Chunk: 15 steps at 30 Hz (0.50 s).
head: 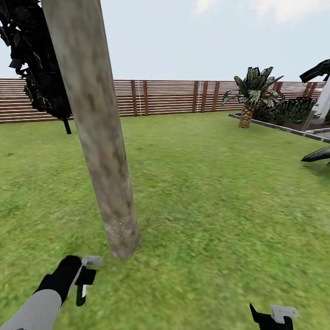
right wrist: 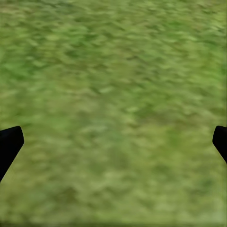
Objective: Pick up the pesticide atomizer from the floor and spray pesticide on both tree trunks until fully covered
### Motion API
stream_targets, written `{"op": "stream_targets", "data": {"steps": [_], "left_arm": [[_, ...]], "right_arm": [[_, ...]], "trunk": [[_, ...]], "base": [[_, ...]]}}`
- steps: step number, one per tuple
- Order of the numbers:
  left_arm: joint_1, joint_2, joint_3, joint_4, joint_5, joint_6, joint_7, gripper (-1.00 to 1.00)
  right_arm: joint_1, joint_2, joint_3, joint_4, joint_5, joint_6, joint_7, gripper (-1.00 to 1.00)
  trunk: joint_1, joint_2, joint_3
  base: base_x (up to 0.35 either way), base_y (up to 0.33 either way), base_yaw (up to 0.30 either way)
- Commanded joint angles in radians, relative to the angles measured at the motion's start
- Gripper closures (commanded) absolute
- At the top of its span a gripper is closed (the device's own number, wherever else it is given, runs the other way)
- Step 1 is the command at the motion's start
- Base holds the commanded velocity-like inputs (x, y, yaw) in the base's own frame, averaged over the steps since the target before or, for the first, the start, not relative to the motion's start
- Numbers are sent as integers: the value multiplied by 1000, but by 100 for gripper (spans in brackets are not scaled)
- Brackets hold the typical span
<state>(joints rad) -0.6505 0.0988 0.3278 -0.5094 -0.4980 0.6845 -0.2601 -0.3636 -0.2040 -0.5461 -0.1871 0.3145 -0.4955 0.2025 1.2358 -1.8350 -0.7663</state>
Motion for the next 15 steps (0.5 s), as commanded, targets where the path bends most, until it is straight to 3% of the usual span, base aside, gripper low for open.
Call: {"op": "stream_targets", "data": {"steps": [1, 5, 9, 14, 15], "left_arm": [[0, 4, 0, 0, 7, 1, 0, 100], [0, 6, -1, 0, 8, -1, -1, 100], [-3, -9, -1, -47, 10, 5, -2, 100], [-3, -66, -8, -152, 9, 17, -2, 100], [-3, -66, -34, -171, 9, 31, -3, 100]], "right_arm": [[0, 0, 0, 0, 0, 0, 0, -100], [0, 0, 0, 0, 0, 0, 0, -100], [0, 0, 0, 0, 0, 0, 0, -100], [0, 0, 0, 0, 0, 0, 0, -100], [0, 0, 0, 0, 0, 0, 0, -100]], "trunk": [[0, 0, 0], [0, 0, 0], [0, 0, 0], [0, 0, 0], [0, 0, 0]], "base": [[0, 0, 0], [0, 0, 0], [0, 0, 0], [0, 0, 0], [0, 0, 0]]}}
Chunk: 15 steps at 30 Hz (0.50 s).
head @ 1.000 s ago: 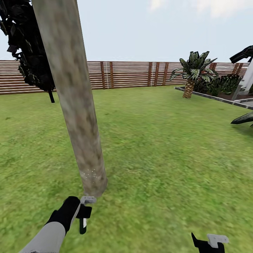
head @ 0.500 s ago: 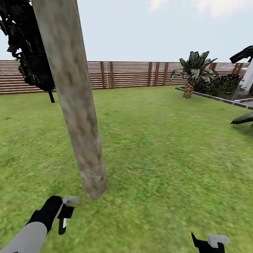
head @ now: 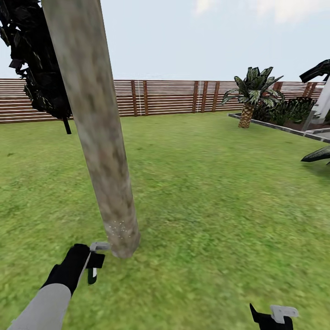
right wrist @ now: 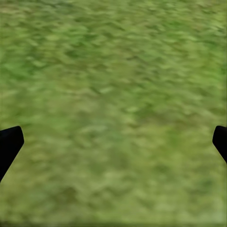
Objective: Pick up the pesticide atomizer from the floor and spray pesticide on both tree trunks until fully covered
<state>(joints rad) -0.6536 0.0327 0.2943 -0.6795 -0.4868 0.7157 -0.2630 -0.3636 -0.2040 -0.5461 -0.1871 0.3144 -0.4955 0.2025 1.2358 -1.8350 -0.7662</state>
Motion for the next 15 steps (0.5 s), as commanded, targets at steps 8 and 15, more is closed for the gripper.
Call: {"op": "stream_targets", "data": {"steps": [8, 15], "left_arm": [[0, 93, -41, -87, -7, 18, -242, 100], [1, 135, -87, -347, -9, 208, -373, 100]], "right_arm": [[0, 0, 0, 0, 0, 0, 0, -100], [0, 0, 0, 0, 0, 0, 0, -100]], "trunk": [[0, 0, 0], [0, 0, 0]], "base": [[0, 0, 0], [0, 0, 0]]}}
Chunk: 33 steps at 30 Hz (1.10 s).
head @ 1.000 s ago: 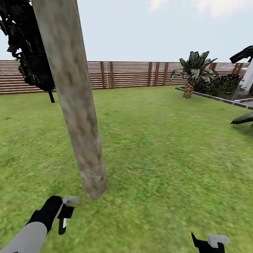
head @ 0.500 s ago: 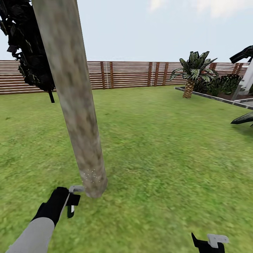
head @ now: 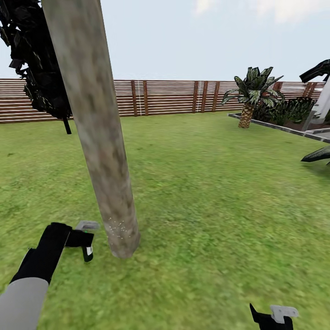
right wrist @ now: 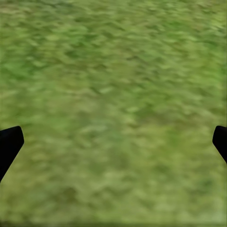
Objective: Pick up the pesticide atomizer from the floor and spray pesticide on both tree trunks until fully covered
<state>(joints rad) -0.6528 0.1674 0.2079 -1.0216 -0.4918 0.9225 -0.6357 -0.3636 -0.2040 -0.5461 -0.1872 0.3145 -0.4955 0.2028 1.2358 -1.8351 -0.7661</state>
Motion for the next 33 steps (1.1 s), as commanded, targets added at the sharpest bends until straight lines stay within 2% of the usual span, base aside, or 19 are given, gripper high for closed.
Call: {"op": "stream_targets", "data": {"steps": [1, 5, 8, 10, 14, 15, 18, 20, 24, 25, 27, 33], "left_arm": [[1, 4, -24, -43, -5, 21, -13, 100], [-5, 24, -57, -88, -8, 51, -41, 100], [-49, 36, -61, -88, -7, 59, -45, 100], [-86, 61, -61, -86, -6, 78, -47, 100], [-133, 78, -62, -80, -8, 85, -66, 100], [-153, 93, -63, -79, -8, 86, -70, 100], [-172, 108, -63, -78, -7, 87, -71, 100], [-194, 111, -63, -77, -7, 87, -71, 100], [-202, 111, -66, -40, -8, 90, -71, 100], [-198, 110, -92, 3, -7, 88, -71, 100], [-193, 110, -115, 46, -8, 84, -70, 100], [-187, 107, -128, 159, -11, 68, -66, 100]], "right_arm": [[0, 0, 0, 0, 0, 0, 0, -100], [0, 0, 0, 0, 0, 0, 0, -100], [0, 0, 0, 0, 0, 0, 0, -100], [0, 0, 0, 0, 0, 0, 0, -100], [0, 0, 0, 0, 0, 0, 0, -100], [0, 0, 0, 0, 0, 0, 0, -100], [0, 0, 0, 0, 0, 0, 0, -100], [0, 0, 0, 0, 0, 0, 0, -100], [0, 0, 0, 0, 0, 0, 0, -100], [0, 0, 0, 0, 0, 0, 0, -100], [0, 0, 0, 0, 0, 0, 0, -100], [0, 0, 0, 0, 0, 0, 0, -100]], "trunk": [[0, 0, 0], [0, 0, 0], [0, 0, 0], [0, 0, 0], [0, 0, 0], [0, 0, 0], [0, 0, 0], [0, 0, 0], [0, 0, 0], [0, 0, 0], [0, 0, 0], [0, 0, 0]], "base": [[0, 0, 0], [0, 0, 0], [0, 0, 0], [0, 0, 0], [0, 0, 0], [0, 0, 0], [0, 0, 0], [0, 0, 0], [0, 0, 0], [0, 0, 0], [0, 0, 0], [0, 0, 0]]}}
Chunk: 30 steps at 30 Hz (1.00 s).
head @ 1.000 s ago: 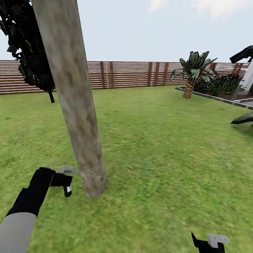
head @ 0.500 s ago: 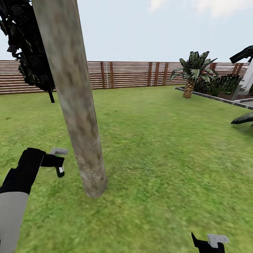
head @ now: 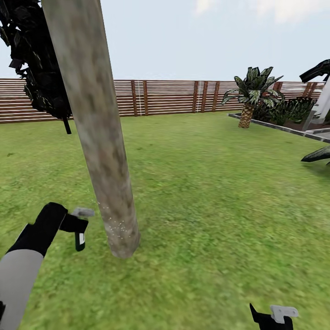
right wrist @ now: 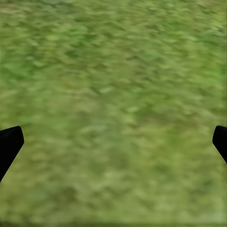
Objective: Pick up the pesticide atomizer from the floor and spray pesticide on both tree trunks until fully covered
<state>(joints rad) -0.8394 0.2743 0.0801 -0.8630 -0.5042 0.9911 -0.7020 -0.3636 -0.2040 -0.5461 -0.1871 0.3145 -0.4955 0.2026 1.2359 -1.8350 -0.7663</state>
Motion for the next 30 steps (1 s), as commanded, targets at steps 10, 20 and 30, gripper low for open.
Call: {"op": "stream_targets", "data": {"steps": [10, 20, 30], "left_arm": [[2, -11, 4, 285, -1, -187, 57, 100], [18, -158, 12, 490, 27, -360, 216, 100], [114, -185, 50, 494, 27, -457, 272, 100]], "right_arm": [[0, 0, 0, 0, 0, 0, 0, -100], [0, 0, 0, 0, 0, 0, 0, -100], [0, 0, 0, 1, 2, 0, 0, -100]], "trunk": [[0, 0, 0], [0, 0, 0], [0, 0, 0]], "base": [[0, 0, 0], [0, 0, 0], [0, 0, 0]]}}
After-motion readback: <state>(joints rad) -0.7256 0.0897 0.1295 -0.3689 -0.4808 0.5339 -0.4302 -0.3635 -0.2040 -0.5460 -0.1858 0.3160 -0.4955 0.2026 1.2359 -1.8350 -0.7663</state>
